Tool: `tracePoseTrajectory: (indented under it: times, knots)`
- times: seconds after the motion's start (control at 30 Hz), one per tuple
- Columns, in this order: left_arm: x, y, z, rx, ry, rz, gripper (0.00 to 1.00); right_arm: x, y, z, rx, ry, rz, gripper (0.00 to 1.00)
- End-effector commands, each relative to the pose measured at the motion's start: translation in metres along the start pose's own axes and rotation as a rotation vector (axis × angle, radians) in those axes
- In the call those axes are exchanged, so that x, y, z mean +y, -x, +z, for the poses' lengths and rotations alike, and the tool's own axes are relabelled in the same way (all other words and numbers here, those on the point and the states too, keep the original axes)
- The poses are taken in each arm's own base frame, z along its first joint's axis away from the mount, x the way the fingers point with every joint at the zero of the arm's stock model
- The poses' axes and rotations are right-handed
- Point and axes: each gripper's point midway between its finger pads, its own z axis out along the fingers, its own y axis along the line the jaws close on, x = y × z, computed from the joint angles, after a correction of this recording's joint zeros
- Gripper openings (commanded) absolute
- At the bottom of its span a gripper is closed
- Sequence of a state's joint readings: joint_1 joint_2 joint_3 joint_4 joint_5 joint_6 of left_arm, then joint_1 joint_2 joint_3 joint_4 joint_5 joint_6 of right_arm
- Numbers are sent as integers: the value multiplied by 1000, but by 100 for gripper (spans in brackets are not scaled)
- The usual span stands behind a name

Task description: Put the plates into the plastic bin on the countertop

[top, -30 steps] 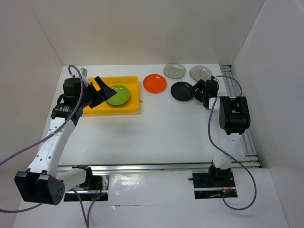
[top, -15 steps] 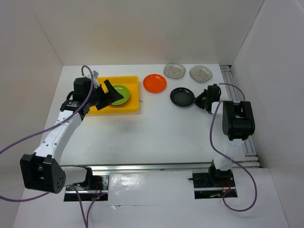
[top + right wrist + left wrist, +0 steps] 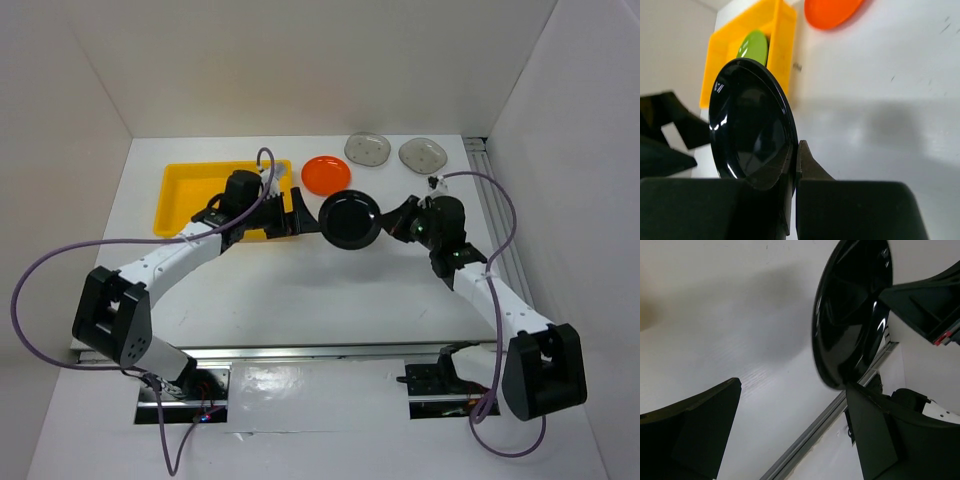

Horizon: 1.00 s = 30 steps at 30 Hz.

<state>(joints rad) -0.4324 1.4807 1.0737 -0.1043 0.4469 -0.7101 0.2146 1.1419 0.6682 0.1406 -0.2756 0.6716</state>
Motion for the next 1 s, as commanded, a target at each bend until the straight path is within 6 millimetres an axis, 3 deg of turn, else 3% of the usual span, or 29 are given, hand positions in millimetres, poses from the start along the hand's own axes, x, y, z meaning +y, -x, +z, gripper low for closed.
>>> tracePoseTrajectory:
  times: [0.0,0.1,0.2,0.23,0.4,0.43,0.5,0.53,0.57,0.6,0.63,0.67,0.7,0.73,0.77,0.87,0.9,0.97]
  knots:
    - [-30,24,7,-79,-98,69,98,27,-20,-13,72,168,-24,0]
    - [-24,20,15,-72,-86,66,90,46,-22,-27,77,250,-24,0]
    - [-26,17,20,-74,-99,55,56,59,-17,-37,63,301,-44,0]
    - [-23,15,23,-67,-94,50,39,65,-15,-40,60,323,-29,0]
    - [-19,10,30,-42,-100,35,36,73,-13,-43,58,358,-21,0]
    - [-17,9,32,-35,-95,31,28,73,-13,-43,60,358,-12,0]
    - [-20,12,31,-43,-101,35,0,73,-13,-41,60,358,-12,2]
    - [-15,14,31,-48,-66,25,0,71,-15,-41,68,350,-7,12]
    - [-14,19,29,-67,-40,34,0,66,-17,-41,62,333,-21,68]
    - [-12,26,23,-97,1,31,0,55,-14,-36,38,276,-19,97]
    - [0,45,19,-165,87,21,0,46,-17,-37,43,225,-14,100]
    - [13,51,9,-179,155,-21,0,36,-21,-35,44,191,-29,100]
    - [37,73,-5,-240,222,-103,0,34,-19,-36,33,174,-36,100]
    - [48,87,-17,-291,248,-138,0,27,-24,-37,35,154,-30,100]
    - [72,113,-39,-378,285,-209,0,18,-33,-36,54,137,-32,100]
    - [111,142,-63,-480,330,-278,0,1,-51,-37,82,101,-26,100]
    - [134,153,-77,-523,363,-323,0,-4,-57,-37,93,92,-21,100]
    - [156,164,-83,-555,370,-354,0,-15,-70,-39,111,77,-13,100]
